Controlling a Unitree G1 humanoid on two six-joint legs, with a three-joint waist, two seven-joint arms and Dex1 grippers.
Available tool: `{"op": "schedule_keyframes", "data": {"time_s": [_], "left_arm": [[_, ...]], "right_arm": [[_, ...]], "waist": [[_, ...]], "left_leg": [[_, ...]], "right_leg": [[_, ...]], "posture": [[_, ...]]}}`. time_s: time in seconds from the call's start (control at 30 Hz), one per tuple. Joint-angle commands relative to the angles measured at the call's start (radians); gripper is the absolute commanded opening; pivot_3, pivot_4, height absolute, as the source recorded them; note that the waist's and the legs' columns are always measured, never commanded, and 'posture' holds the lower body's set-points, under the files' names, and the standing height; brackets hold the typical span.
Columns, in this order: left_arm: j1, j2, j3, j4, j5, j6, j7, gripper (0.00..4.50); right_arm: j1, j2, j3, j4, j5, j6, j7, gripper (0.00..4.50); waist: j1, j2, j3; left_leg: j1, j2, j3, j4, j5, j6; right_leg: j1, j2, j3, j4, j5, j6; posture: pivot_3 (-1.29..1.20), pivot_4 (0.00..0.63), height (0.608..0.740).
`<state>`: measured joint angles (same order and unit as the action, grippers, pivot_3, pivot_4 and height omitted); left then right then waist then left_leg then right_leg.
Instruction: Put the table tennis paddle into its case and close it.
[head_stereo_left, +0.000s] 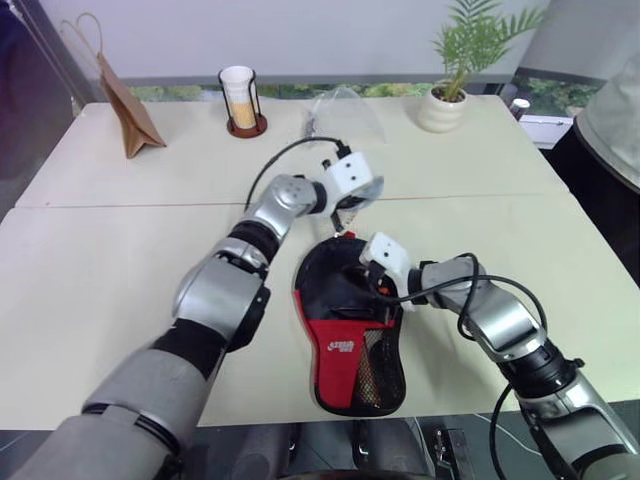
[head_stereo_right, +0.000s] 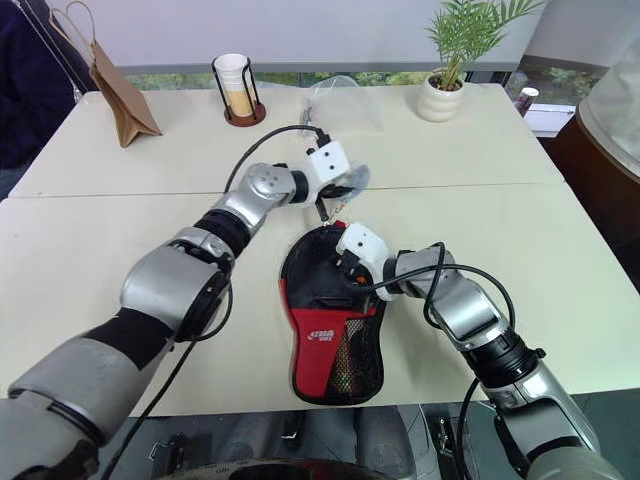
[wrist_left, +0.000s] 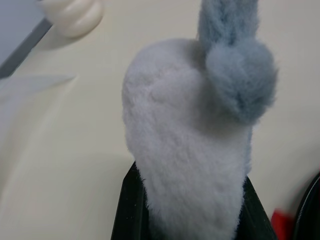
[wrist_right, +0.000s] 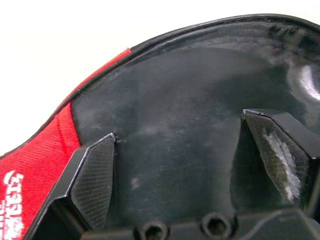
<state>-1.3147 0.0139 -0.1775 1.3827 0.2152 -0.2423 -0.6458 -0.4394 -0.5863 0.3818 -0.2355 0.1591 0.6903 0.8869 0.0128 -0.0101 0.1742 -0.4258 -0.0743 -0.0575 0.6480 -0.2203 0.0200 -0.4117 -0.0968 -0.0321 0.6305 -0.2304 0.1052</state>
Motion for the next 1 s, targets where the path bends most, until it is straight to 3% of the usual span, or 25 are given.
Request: {"op": "schedule_keyframes", "data": {"time_s": [0.03, 0.27, 0.5, 0.77, 0.8, 1.0], "left_arm": [[-0.073, -0.056, 0.071, -0.026, -0.050, 0.010, 0.014, 0.14], [-0.078, -0.151, 0.176, -0.028, -0.115, 0.061, -0.074, 0.14], [-0.054, -0.184, 0.219, -0.031, -0.135, 0.111, -0.181, 0.14], [-0.017, -0.146, 0.169, -0.032, -0.070, 0.106, -0.221, 4.21], [-0.014, -0.139, 0.168, -0.034, -0.069, 0.090, -0.227, 4.47], [-0.048, -0.090, 0.241, -0.051, -0.140, 0.090, -0.242, 4.47]], "right_arm": [[0.062, 0.006, 0.075, -0.020, -0.016, 0.071, -0.010, 4.50], [0.101, 0.005, 0.069, -0.079, -0.009, 0.115, -0.042, 4.50], [0.098, -0.003, 0.065, -0.078, -0.008, 0.119, -0.045, 4.50], [0.073, -0.010, 0.060, -0.030, -0.019, 0.083, -0.028, 4.50], [0.068, -0.010, 0.058, -0.024, -0.019, 0.079, -0.026, 4.50], [0.042, -0.016, 0.027, -0.011, -0.014, 0.058, -0.013, 4.50]], "waist": [[0.000, 0.000, 0.000], [0.002, 0.000, 0.000], [0.001, 0.000, 0.000], [-0.001, 0.000, 0.000], [-0.001, 0.000, 0.000], [-0.001, 0.000, 0.000]], "left_leg": [[0.000, 0.000, 0.000, 0.000, 0.000, 0.000], [0.000, 0.000, 0.000, 0.000, 0.000, 0.000], [0.000, 0.000, 0.000, 0.000, 0.000, 0.000], [0.000, 0.000, 0.000, 0.000, 0.000, 0.000], [0.000, 0.000, 0.000, 0.000, 0.000, 0.000], [0.000, 0.000, -0.001, 0.000, 0.000, 0.000]], "right_leg": [[0.000, 0.000, 0.000, 0.000, 0.000, 0.000], [0.001, 0.000, -0.001, -0.001, 0.000, 0.001], [0.001, 0.000, -0.001, -0.001, -0.001, 0.001], [0.001, 0.000, -0.001, -0.001, -0.001, 0.001], [0.001, 0.000, -0.001, -0.001, -0.001, 0.001], [0.001, 0.000, -0.001, -0.001, -0.001, 0.001]], "posture": [[0.00, 0.150, 0.734], [0.00, 0.150, 0.734], [0.00, 0.150, 0.734], [0.00, 0.150, 0.734], [0.00, 0.150, 0.734], [0.00, 0.150, 0.734]]}}
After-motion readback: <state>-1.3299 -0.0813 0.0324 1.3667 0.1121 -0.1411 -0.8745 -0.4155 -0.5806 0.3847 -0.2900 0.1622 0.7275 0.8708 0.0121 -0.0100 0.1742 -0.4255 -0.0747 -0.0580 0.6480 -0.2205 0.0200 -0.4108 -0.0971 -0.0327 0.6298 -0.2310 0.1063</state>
